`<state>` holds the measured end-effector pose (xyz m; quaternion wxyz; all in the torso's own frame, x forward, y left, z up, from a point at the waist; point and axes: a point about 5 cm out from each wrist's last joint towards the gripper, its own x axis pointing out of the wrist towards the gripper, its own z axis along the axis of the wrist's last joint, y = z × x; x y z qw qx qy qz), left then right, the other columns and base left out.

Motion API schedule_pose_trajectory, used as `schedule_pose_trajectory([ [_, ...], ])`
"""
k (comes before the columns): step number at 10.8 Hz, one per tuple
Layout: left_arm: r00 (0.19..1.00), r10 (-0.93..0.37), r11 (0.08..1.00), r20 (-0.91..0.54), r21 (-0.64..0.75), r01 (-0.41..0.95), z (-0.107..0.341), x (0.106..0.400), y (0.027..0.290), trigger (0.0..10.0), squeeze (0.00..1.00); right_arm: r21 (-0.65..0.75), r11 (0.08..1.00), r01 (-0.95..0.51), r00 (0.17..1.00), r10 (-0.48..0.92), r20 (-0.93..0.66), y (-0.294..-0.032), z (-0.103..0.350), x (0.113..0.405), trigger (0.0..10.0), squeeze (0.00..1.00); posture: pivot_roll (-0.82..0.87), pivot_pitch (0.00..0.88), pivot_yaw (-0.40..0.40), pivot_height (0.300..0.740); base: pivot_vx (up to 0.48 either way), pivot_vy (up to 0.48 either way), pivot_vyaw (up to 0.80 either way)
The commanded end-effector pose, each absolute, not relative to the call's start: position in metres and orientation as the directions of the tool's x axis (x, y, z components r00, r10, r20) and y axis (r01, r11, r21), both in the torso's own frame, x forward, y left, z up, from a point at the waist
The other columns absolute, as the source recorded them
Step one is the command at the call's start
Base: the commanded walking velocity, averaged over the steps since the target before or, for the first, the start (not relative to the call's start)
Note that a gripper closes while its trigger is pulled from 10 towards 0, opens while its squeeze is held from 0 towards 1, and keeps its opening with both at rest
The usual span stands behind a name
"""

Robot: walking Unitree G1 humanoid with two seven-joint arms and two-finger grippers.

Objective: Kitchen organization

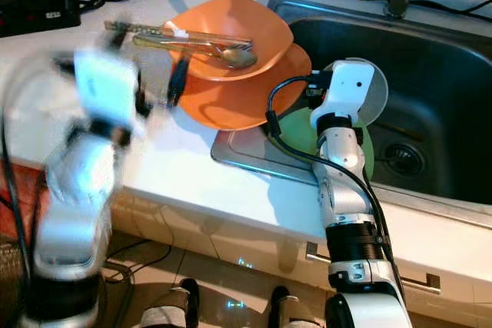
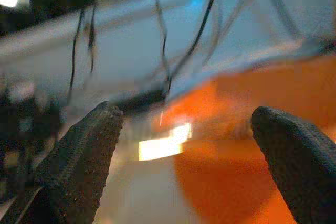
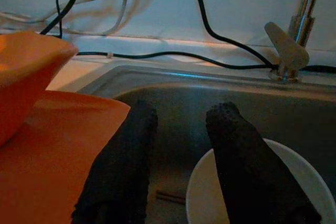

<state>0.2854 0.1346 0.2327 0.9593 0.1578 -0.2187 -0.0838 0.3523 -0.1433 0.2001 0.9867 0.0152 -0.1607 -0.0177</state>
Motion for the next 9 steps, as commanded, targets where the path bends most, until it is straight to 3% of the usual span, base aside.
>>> schedule_pose_trajectory([
  [1, 0.882, -0.199, 0.948, 0.427, 0.313, 0.063, 0.233, 0.283, 0.137, 10.0, 0.00, 0.037, 0.998, 0.054, 0.981, -0.060, 0.185, -0.149, 0.162, 0.347, 10.0, 0.00, 0.22, 0.265, 0.028, 0.740, 0.000, 0.000, 0.00],
  [9, 0.900, -0.026, 0.961, 0.435, 0.259, -0.097, 0.203, 0.261, 0.166, 10.0, 0.00, 0.018, 0.996, 0.090, 0.982, -0.092, 0.166, -0.161, 0.157, 0.349, 10.0, 0.00, 0.23, 0.264, 0.006, 0.740, 0.000, 0.000, 0.00],
])
